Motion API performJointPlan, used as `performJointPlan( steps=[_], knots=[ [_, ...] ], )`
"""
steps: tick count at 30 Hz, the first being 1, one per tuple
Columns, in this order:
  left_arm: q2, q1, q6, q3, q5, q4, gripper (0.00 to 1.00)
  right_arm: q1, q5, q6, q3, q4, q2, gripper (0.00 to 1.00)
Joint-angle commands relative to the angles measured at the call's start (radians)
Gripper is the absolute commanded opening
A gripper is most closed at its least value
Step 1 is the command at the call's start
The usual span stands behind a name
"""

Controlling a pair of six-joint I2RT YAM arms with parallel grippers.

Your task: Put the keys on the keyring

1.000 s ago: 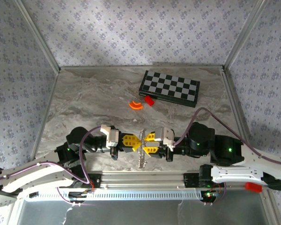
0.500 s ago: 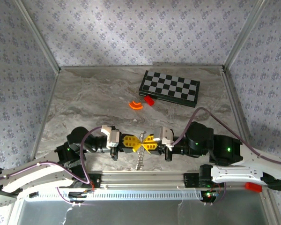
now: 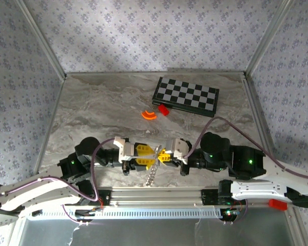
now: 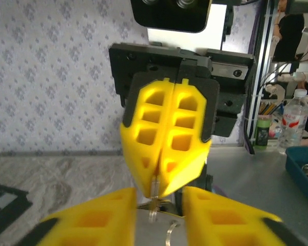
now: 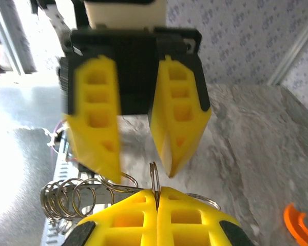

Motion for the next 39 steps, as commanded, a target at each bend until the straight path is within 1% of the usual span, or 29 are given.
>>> performJointPlan(
  steps=[1, 5, 9, 13, 21, 28, 32, 35, 39],
  knots=[
    [-0.021, -0.006, 0.098, 0.097, -0.064, -0.200, 0.35, 0.001, 0.081, -0.053, 0.113, -0.136, 0.026, 0.00],
    [-0.007, -0.006, 0.137, 0.140, -0.090, -0.307, 0.34, 0.001, 0.110, -0.074, 0.178, -0.240, 0.076, 0.00],
    [0.013, -0.005, 0.149, 0.150, -0.101, -0.322, 0.34, 0.000, 0.088, -0.070, 0.213, -0.305, 0.121, 0.00],
    [0.041, -0.007, 0.154, 0.148, -0.099, -0.304, 0.30, -0.001, 0.071, -0.068, 0.217, -0.307, 0.149, 0.00],
    [0.094, -0.020, 0.173, 0.163, -0.097, -0.318, 0.27, -0.004, 0.041, -0.059, 0.202, -0.291, 0.154, 0.00],
    [0.088, -0.022, 0.168, 0.153, -0.100, -0.295, 0.17, -0.007, 0.026, -0.059, 0.194, -0.293, 0.157, 0.00],
    [0.092, -0.022, 0.169, 0.156, -0.097, -0.297, 0.15, -0.007, 0.023, -0.059, 0.193, -0.293, 0.162, 0.00],
    [0.095, -0.022, 0.168, 0.155, -0.092, -0.292, 0.12, -0.007, 0.023, -0.062, 0.194, -0.289, 0.168, 0.00],
    [0.085, -0.023, 0.159, 0.150, -0.085, -0.274, 0.00, -0.007, 0.021, -0.063, 0.193, -0.288, 0.172, 0.00]
  ],
)
